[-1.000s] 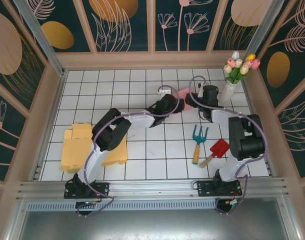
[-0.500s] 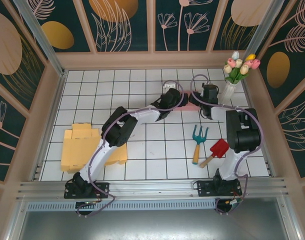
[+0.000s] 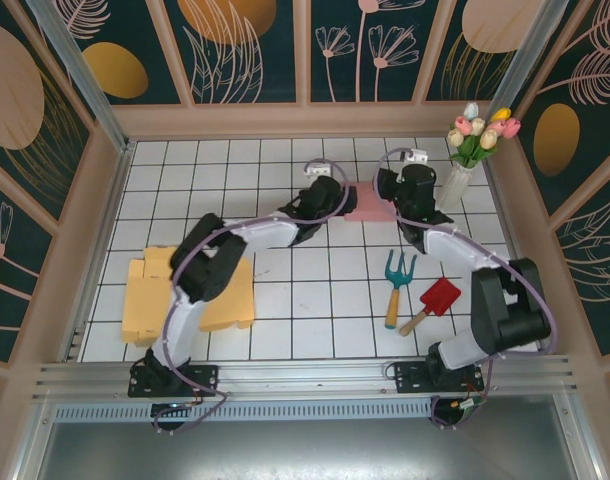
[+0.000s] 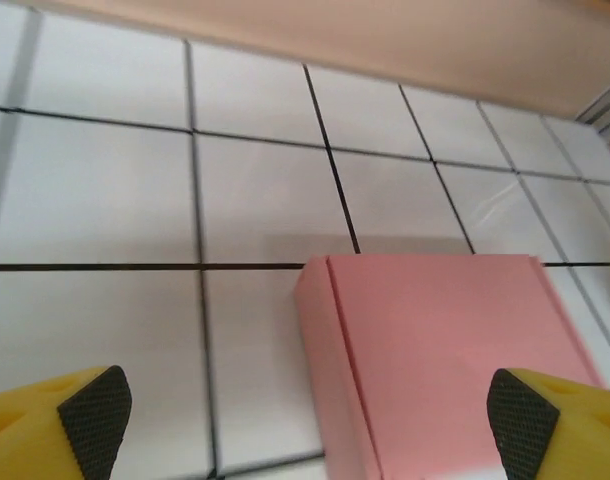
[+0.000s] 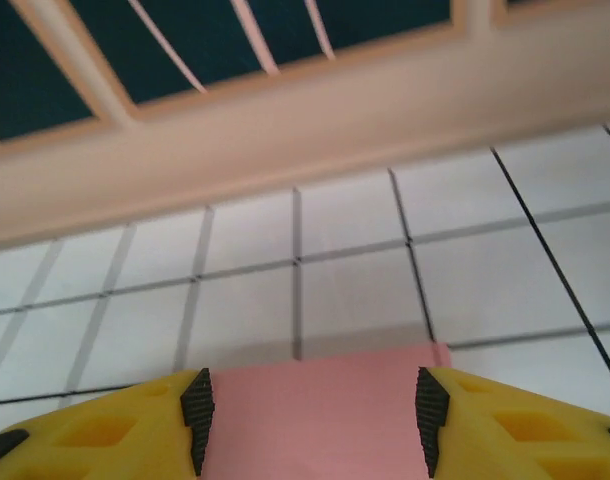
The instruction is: Fold the paper box
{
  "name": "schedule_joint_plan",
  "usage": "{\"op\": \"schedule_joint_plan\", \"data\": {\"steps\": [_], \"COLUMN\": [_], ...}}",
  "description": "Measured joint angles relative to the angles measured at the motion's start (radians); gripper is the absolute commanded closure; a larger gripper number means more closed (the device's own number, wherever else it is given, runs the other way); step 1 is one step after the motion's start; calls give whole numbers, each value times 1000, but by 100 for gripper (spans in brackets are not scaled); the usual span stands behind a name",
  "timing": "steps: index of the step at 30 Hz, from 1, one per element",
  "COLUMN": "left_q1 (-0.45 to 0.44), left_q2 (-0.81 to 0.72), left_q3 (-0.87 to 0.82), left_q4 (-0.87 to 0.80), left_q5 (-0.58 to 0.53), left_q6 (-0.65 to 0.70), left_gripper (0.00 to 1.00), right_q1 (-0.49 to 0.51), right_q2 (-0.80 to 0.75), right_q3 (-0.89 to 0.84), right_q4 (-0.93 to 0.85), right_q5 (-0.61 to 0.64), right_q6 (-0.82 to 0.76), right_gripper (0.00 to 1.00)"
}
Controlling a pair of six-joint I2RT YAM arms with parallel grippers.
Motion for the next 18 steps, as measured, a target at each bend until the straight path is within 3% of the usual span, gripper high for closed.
{"op": "schedule_joint_plan", "data": {"steps": [5, 10, 14, 18], "left_q1": [0, 1, 1, 1], "left_q2": [-480, -890, -1197, -1542], "left_q3": [-428, -756, -872, -916], "left_q4": [39, -114, -331, -511], "left_q5": [-143, -279, -311, -272], "left_q6": [-58, -148, -203, -241], "left_gripper": [7, 6, 6, 7], "right_q1": [159, 292, 388, 494], "right_q2": [-24, -40, -9, 132], "right_q3": [56, 18, -76, -145], "right_q4": [-110, -143, -79, 44], "right_q5": [3, -77, -162, -231], "right_q6": [2, 100, 227, 363], "right_gripper": [41, 42, 42, 43]}}
